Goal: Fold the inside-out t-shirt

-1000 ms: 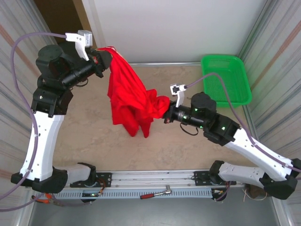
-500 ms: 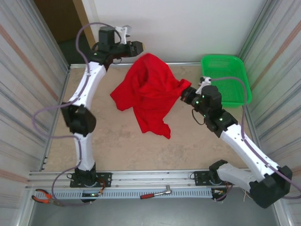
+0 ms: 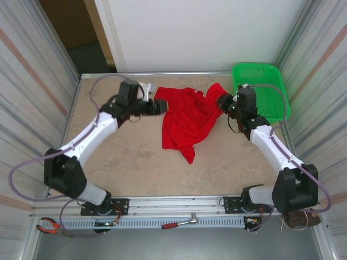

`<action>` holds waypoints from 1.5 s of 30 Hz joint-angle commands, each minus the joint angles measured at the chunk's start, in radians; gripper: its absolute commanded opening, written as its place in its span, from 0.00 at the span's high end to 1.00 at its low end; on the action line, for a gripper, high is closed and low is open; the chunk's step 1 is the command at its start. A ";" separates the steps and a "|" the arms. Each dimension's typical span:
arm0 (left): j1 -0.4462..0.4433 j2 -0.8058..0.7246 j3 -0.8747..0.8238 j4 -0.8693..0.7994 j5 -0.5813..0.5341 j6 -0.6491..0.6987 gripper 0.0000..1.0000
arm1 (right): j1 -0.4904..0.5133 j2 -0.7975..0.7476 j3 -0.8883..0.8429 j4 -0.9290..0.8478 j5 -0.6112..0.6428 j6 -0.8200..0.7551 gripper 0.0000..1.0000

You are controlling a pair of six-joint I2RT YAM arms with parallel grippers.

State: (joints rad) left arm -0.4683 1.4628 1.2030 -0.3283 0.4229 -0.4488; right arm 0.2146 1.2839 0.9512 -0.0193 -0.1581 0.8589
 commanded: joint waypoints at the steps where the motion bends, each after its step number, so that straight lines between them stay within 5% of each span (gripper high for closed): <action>1: -0.057 0.037 -0.120 0.020 -0.150 -0.043 0.39 | -0.003 -0.031 0.039 0.016 -0.025 -0.043 1.00; 18: -0.172 0.367 -0.022 -0.091 -0.296 0.017 0.41 | -0.024 -0.213 -0.051 -0.108 0.059 -0.076 1.00; 19: -0.171 0.379 -0.019 -0.091 -0.298 0.021 0.44 | -0.027 -0.218 -0.054 -0.112 0.061 -0.076 1.00; 25: -0.151 0.442 0.011 -0.089 -0.260 0.067 1.00 | -0.046 -0.255 -0.067 -0.150 0.066 -0.086 1.00; 32: 0.031 0.371 0.109 -0.158 -0.199 0.198 1.00 | -0.069 -0.332 -0.105 -0.214 0.062 -0.064 1.00; 39: 0.201 0.485 0.552 -0.411 -0.147 0.414 1.00 | 0.036 -0.526 -0.298 -0.289 0.100 0.089 1.00; 41: 0.209 0.538 0.683 -0.475 -0.159 0.465 0.83 | 0.136 -0.618 -0.383 -0.322 0.172 0.167 0.99; 44: 0.210 0.556 0.772 -0.521 -0.181 0.491 0.59 | 0.312 -0.748 -0.482 -0.411 0.327 0.283 0.45; 45: 0.211 0.546 0.767 -0.522 -0.187 0.487 0.54 | 0.357 -0.787 -0.488 -0.474 0.391 0.302 0.37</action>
State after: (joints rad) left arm -0.2455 1.9865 1.9469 -0.7116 0.2386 -0.0406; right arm 0.4786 0.5797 0.4915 -0.3588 0.0433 1.0225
